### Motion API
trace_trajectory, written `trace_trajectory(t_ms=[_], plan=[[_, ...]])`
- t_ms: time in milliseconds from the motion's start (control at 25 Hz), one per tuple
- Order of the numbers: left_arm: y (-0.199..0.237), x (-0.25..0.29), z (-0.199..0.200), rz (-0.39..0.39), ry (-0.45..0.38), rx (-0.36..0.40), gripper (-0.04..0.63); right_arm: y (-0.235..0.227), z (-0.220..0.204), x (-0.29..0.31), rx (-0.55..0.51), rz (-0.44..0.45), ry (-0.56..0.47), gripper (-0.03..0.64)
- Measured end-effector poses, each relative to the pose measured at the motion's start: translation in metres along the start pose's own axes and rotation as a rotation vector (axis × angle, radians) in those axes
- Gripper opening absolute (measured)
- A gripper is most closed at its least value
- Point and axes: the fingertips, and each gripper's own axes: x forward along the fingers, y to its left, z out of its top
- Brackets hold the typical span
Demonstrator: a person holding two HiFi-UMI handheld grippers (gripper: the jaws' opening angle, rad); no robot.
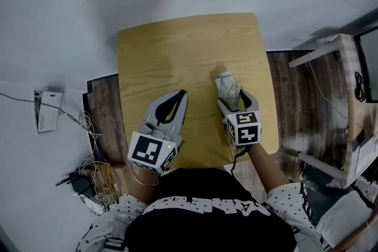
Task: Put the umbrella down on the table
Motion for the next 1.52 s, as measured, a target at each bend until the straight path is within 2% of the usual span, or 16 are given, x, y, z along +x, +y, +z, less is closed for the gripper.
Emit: trace_trajectory(t_ms=[200, 440, 520, 600, 760, 840, 1120, 1520], plan=[[-0.006, -0.004, 0.003, 0.000, -0.008, 0.018, 0.003, 0.003, 0.008, -0.010, -0.003, 0.004, -0.036, 0.349], [-0.009, -0.012, 0.009, 0.015, -0.020, 0.031, 0.003, 0.007, 0.026, -0.032, -0.017, 0.010, -0.127, 0.264], [-0.013, -0.014, 0.012, 0.011, -0.026, 0.041, 0.003, 0.006, 0.031, -0.041, -0.015, -0.002, -0.165, 0.230], [-0.016, -0.016, 0.015, 0.007, -0.035, 0.051, 0.003, 0.005, 0.037, -0.051, -0.018, -0.022, -0.208, 0.159], [-0.022, -0.020, 0.021, -0.002, -0.049, 0.060, 0.003, 0.003, 0.048, -0.069, -0.019, -0.053, -0.271, 0.095], [-0.027, -0.021, 0.022, -0.010, -0.052, 0.069, 0.003, -0.001, 0.053, -0.081, -0.013, -0.079, -0.306, 0.015], [-0.052, -0.023, 0.030, -0.041, -0.074, 0.091, 0.003, -0.005, 0.066, -0.117, -0.053, -0.120, -0.374, 0.014], [-0.084, -0.030, 0.049, -0.074, -0.114, 0.131, 0.003, 0.012, 0.104, -0.182, -0.151, -0.113, -0.586, 0.014]])
